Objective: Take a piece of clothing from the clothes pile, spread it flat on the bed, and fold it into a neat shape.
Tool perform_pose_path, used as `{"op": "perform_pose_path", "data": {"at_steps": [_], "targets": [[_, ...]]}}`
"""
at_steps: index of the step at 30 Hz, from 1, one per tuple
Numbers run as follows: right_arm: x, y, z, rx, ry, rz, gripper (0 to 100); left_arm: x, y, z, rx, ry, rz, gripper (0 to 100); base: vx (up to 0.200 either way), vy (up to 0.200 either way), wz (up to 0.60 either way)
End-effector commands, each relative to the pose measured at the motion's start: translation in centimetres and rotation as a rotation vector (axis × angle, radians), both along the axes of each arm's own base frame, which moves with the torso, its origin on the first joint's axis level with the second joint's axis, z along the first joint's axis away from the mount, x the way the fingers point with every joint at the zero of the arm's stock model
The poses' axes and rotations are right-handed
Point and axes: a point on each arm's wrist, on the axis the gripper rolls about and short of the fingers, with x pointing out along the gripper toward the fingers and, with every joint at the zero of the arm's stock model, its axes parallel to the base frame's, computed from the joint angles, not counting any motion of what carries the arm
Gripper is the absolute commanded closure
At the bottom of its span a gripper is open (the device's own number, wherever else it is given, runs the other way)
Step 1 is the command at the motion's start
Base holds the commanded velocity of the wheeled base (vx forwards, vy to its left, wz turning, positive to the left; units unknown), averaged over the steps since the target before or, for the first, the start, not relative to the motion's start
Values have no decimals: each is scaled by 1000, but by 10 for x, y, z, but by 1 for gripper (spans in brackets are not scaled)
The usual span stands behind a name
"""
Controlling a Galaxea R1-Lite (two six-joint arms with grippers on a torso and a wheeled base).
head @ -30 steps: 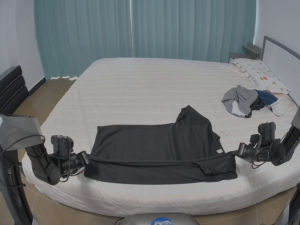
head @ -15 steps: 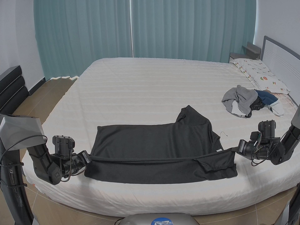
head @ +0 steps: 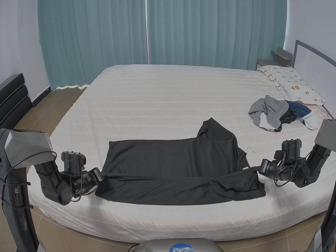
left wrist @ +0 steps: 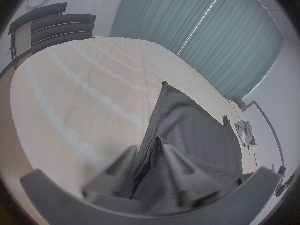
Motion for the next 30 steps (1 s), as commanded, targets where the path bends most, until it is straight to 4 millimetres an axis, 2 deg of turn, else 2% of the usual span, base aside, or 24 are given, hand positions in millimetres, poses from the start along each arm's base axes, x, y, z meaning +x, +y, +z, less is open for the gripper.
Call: {"op": "perform_pose_path", "data": {"at_steps": [1,5,8,13,19,24,30], "targets": [[2,2,-17,10,36,-4,0,5,-1,-7,-1,7,-1,0,0,0,0],[3,1,-13,52,32,-38,0,9,-1,-6,-27,-4,20,0,0,0,0],[2,0,1,123,11,-93,0,12,0,-1,-85,-18,66,0,0,0,0],[-14,2,17,249,37,-178,0,3,3,10,-107,-27,84,0,0,0,0],[-41,18,2,373,180,-243,0,-11,2,12,-204,12,95,0,0,0,0],[-39,27,-7,407,224,-256,0,-19,1,10,-275,53,82,0,0,0,0],[-36,41,-23,382,219,-239,0,-18,0,7,-289,61,85,0,0,0,0]]}}
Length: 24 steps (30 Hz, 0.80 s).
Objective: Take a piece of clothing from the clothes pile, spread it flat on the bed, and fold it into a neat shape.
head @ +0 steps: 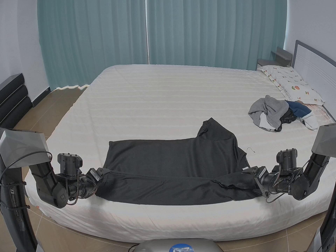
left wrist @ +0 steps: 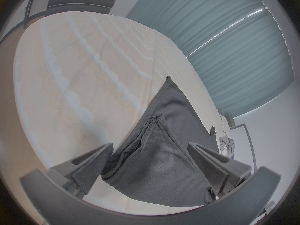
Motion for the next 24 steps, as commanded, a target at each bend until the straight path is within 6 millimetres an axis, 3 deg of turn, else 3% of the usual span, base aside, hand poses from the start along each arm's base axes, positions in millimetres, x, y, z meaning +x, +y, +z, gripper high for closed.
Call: {"op": "perform_pose_path", "data": {"at_steps": [1,5,18,24], "targets": [[3,13,-18,-47,2,-20,0,-1,-1,0,-2,0,-2,0,0,0,0],[4,19,-27,-60,-24,-41,0,-1,-1,0,-2,0,-3,0,0,0,0],[4,28,-26,-71,-32,-66,0,-1,-3,0,1,1,-10,0,0,0,0],[-1,28,-9,-66,-72,-70,0,-1,-3,0,1,1,-10,0,0,0,0]]}}
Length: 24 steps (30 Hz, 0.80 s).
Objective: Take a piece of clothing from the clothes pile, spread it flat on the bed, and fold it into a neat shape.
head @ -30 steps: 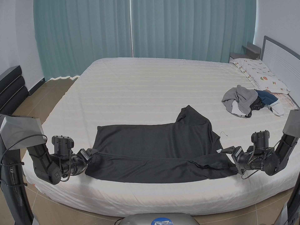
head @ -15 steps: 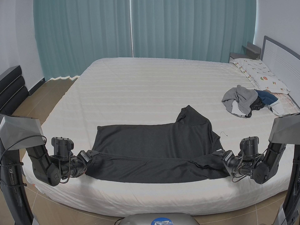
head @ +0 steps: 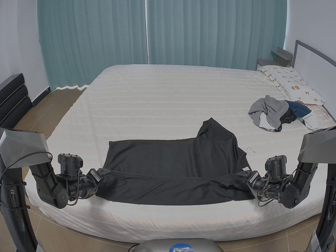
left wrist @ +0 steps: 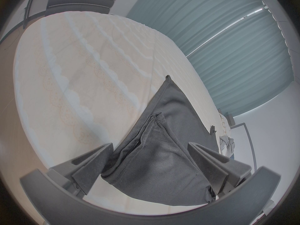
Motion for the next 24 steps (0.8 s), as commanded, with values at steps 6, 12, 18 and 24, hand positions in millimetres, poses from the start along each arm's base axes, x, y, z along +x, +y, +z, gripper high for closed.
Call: {"op": "perform_pose_path", "data": {"at_steps": [6,12,18,24], "targets": [[-3,5,10,7,-23,11,0,0,0,0,1,-1,0,0,0,0,0],[-2,9,-2,15,10,6,0,0,-1,0,3,-2,-3,0,0,0,0],[-3,13,-8,2,24,8,0,0,-1,0,3,-3,-3,0,0,0,0],[2,13,-8,-6,10,-7,0,0,-1,0,4,-3,-3,0,0,0,0]]}}
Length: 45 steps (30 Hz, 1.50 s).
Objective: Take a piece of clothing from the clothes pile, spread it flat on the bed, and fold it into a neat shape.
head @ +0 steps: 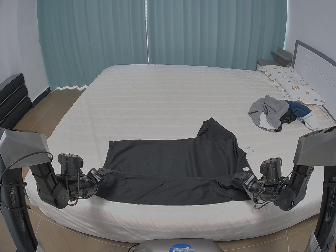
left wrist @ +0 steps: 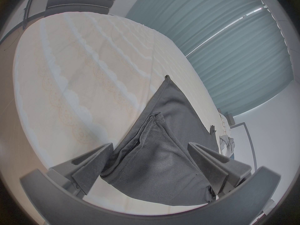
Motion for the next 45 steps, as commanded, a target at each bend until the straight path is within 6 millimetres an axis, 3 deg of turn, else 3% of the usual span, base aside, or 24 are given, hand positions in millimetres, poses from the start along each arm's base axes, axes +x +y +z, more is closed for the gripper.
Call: {"op": "perform_pose_path", "data": {"at_steps": [1,10,11,26,31,45], "targets": [[6,0,-4,-7,-6,-15,0,0,0,0,0,1,0,0,0,0,0],[9,1,-6,-19,-11,-30,0,0,0,0,-1,1,-1,0,0,0,0],[9,1,-6,-19,-13,-33,100,0,0,0,-1,1,-1,0,0,0,0],[3,-2,12,6,-41,-50,100,0,0,0,-2,0,-1,0,0,0,0],[-6,-3,27,13,-63,-44,100,0,0,0,-2,0,-1,0,0,0,0],[-28,4,21,-17,0,9,100,1,0,0,-2,-2,-1,0,0,0,0]]}}
